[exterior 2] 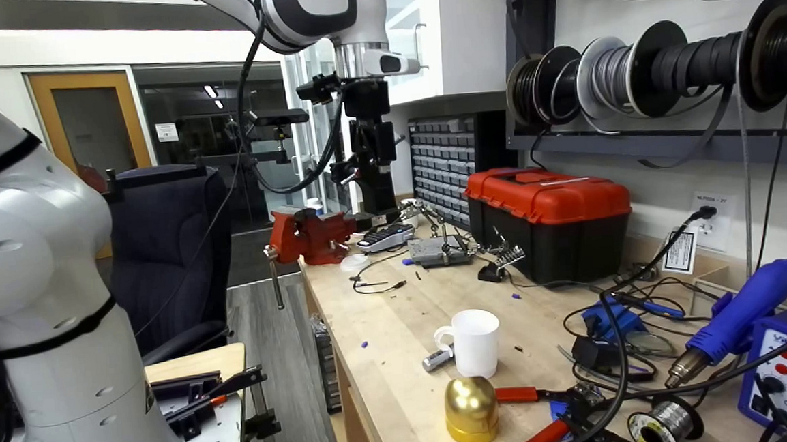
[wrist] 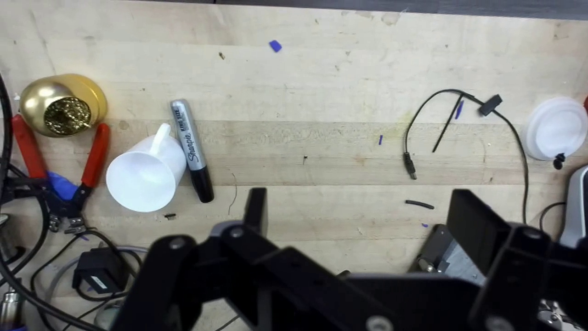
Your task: Put the marker in the mug cup
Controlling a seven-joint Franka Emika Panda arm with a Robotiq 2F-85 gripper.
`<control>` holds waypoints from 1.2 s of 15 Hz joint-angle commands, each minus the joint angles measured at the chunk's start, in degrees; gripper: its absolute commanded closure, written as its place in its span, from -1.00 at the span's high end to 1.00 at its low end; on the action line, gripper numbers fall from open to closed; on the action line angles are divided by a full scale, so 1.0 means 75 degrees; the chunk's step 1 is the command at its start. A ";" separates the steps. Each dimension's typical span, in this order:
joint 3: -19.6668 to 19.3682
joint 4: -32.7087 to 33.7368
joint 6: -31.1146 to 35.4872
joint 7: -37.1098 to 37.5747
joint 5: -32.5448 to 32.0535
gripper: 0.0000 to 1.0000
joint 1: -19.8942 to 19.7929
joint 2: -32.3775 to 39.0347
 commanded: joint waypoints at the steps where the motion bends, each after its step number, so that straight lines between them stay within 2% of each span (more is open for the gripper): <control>1: -0.0100 0.0328 -0.0207 0.0109 -0.0331 1.00 -0.0203 0.0499; 8: -0.0331 0.0439 -0.0244 0.0228 -0.0770 1.00 -0.0457 0.0933; 16: -0.0355 0.0267 -0.0031 0.0030 -0.0638 1.00 -0.0370 0.0901; 18: -0.0359 0.0457 0.0002 0.0073 -0.0651 1.00 -0.0396 0.1180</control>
